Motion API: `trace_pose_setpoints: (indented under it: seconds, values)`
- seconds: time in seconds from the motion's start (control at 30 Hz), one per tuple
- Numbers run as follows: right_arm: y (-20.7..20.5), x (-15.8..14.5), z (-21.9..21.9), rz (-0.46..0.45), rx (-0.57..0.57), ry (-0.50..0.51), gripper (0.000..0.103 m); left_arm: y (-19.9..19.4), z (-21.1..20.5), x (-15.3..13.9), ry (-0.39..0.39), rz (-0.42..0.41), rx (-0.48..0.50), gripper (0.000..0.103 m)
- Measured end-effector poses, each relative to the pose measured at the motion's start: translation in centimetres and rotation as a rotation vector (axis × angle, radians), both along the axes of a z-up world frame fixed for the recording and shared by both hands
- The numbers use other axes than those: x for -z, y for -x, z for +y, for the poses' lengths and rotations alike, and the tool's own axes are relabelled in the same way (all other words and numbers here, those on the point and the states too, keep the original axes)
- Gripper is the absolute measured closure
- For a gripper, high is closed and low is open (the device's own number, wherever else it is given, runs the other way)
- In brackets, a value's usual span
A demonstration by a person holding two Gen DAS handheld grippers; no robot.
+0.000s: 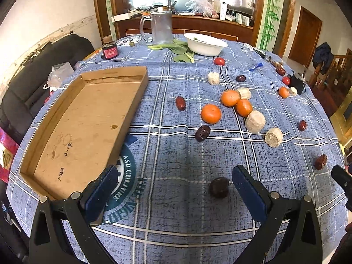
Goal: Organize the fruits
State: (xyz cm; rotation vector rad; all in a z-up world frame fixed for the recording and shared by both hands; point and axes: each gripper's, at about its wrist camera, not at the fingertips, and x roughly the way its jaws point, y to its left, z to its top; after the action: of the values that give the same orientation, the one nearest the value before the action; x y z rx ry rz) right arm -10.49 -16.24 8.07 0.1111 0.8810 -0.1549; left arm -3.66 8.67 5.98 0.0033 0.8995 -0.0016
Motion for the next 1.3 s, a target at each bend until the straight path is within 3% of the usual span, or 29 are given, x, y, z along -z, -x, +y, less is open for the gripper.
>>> trace_pose_setpoints:
  seconds: [0.4,1.3]
  values:
    - [0.4,-0.1,1.8,0.005,-0.045,0.023,0.001,0.7,-0.7,-1.1,0.008,-0.046,0.031,0.000]
    - [0.3,0.7,0.9,0.028,-0.048,-0.002,0.001,0.7,-2.0,-1.8,0.014,-0.083,0.036,0.000]
